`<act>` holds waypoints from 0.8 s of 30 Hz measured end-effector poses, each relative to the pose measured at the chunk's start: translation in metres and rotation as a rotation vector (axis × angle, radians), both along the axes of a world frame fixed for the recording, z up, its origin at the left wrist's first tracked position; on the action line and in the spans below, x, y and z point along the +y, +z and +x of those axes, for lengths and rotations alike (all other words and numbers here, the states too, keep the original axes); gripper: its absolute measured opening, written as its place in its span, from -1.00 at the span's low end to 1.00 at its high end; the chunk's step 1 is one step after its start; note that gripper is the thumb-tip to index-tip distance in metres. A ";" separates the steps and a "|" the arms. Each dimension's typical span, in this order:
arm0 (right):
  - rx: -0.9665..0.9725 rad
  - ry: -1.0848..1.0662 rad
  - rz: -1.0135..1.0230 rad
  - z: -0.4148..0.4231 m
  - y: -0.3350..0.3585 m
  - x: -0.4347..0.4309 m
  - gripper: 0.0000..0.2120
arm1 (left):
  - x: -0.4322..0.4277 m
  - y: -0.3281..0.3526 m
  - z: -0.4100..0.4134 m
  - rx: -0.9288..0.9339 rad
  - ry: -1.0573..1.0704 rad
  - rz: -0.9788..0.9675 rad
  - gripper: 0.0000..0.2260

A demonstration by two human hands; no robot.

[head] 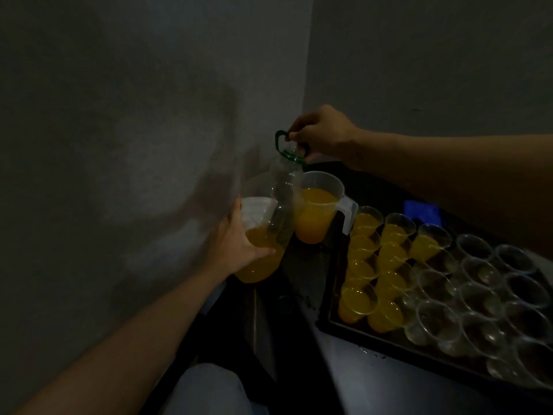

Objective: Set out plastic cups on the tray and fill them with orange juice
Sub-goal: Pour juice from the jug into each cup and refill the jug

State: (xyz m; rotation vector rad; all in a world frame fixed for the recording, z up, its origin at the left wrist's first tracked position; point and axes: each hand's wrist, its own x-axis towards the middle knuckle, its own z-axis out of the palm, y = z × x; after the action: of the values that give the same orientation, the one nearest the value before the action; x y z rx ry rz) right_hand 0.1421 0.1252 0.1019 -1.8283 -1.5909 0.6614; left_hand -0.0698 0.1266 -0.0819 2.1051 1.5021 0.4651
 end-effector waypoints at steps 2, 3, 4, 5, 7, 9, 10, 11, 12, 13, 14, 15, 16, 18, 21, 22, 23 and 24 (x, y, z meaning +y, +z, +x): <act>0.016 0.017 0.015 -0.003 0.002 0.000 -0.85 | -0.002 -0.006 0.007 -0.025 0.046 -0.031 0.32; 0.030 0.026 0.019 -0.004 0.003 0.000 -0.86 | -0.003 -0.009 0.010 -0.021 0.068 -0.034 0.32; 0.042 0.040 0.020 -0.005 0.004 -0.001 -0.86 | -0.004 -0.012 0.012 -0.022 0.083 -0.026 0.33; 0.051 0.059 0.019 -0.005 0.004 -0.002 -0.87 | -0.006 -0.014 0.014 -0.036 0.091 -0.019 0.34; 0.066 0.099 0.014 -0.007 0.004 -0.004 -0.87 | -0.011 -0.018 0.018 -0.086 0.104 -0.039 0.35; 0.076 0.129 0.002 -0.009 0.003 -0.007 -0.88 | -0.017 -0.022 0.022 -0.126 0.125 -0.053 0.38; 0.083 0.142 -0.006 -0.009 0.002 -0.008 -0.88 | -0.021 -0.025 0.025 -0.159 0.136 -0.041 0.39; 0.090 0.158 -0.017 -0.010 0.002 -0.010 -0.89 | -0.025 -0.027 0.027 -0.204 0.145 -0.021 0.40; 0.098 0.177 -0.029 -0.011 0.002 -0.013 -0.89 | -0.029 -0.030 0.029 -0.254 0.148 0.002 0.41; 0.100 0.201 -0.038 -0.012 0.003 -0.016 -0.88 | -0.032 -0.033 0.030 -0.298 0.156 0.013 0.41; 0.095 0.233 -0.048 -0.014 0.004 -0.019 -0.86 | -0.034 -0.036 0.030 -0.334 0.160 0.024 0.42; 0.085 0.269 -0.066 -0.015 0.004 -0.022 -0.84 | -0.036 -0.040 0.030 -0.356 0.168 0.032 0.43; 0.066 0.307 -0.089 -0.017 0.005 -0.026 -0.83 | -0.037 -0.044 0.030 -0.369 0.174 0.033 0.45; 0.009 0.362 -0.128 -0.021 0.004 -0.030 -0.82 | -0.040 -0.047 0.029 -0.371 0.195 -0.004 0.46; -0.017 0.379 -0.148 -0.021 0.002 -0.032 -0.88 | -0.039 -0.051 0.027 -0.348 0.198 -0.028 0.48; -0.013 0.376 -0.149 -0.020 0.002 -0.033 -0.89 | -0.038 -0.052 0.026 -0.348 0.192 -0.022 0.48; -0.008 0.370 -0.146 -0.018 0.002 -0.034 -0.88 | -0.037 -0.053 0.025 -0.344 0.191 -0.010 0.49; -0.006 0.365 -0.137 -0.017 0.002 -0.035 -0.85 | -0.037 -0.051 0.024 -0.342 0.186 0.002 0.49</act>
State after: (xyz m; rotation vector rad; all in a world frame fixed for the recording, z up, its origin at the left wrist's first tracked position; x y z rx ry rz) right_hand 0.1253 0.0900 0.1041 -1.6453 -1.9466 0.9478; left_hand -0.0460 0.0894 -0.1331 1.7827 1.4948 0.8481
